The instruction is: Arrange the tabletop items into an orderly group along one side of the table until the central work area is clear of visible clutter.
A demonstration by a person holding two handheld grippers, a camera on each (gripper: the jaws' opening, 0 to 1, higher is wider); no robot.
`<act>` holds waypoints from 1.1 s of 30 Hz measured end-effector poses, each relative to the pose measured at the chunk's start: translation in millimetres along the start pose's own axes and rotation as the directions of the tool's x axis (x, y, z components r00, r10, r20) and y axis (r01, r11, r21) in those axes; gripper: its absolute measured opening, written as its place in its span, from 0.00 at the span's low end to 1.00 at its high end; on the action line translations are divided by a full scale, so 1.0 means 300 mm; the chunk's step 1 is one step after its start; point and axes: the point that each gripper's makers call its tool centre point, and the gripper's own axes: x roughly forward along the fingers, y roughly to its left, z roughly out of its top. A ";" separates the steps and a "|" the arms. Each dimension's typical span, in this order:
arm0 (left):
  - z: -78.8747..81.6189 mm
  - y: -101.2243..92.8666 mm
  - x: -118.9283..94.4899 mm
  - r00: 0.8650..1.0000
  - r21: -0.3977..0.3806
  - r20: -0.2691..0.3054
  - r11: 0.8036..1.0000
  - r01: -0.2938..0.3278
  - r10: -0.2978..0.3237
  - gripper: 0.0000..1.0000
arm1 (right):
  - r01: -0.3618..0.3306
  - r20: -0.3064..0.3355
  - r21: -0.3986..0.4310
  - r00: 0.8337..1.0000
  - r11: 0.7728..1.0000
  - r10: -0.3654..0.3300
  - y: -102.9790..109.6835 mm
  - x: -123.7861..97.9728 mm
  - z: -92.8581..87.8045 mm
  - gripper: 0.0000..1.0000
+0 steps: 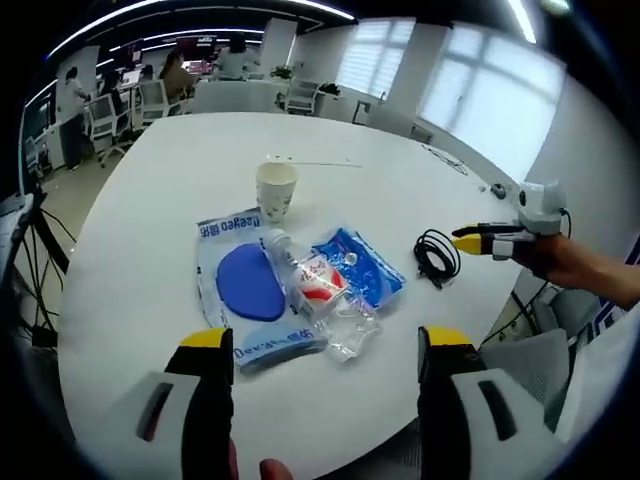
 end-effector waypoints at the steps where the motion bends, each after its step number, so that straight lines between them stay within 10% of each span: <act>1: 0.005 -0.002 0.006 1.000 -0.001 -0.001 1.000 0.005 -0.005 0.77 | 0.001 -0.001 0.003 1.000 1.000 -0.001 0.002 -0.001 -0.003 0.23; 16: 0.112 -0.018 0.113 0.999 -0.104 0.026 0.994 0.047 -0.044 0.77 | -0.001 0.018 0.053 1.000 0.999 0.000 0.051 -0.044 -0.028 0.23; 22: 0.104 -0.004 0.162 0.998 -0.244 -0.037 0.969 0.037 -0.048 0.76 | -0.005 -0.003 0.075 1.000 0.997 0.005 0.058 -0.048 -0.080 0.21; 33: 0.100 -0.001 0.272 0.990 -0.210 -0.143 0.977 -0.038 0.008 0.77 | 0.016 -0.009 0.107 1.000 0.994 -0.015 0.037 -0.081 -0.116 0.21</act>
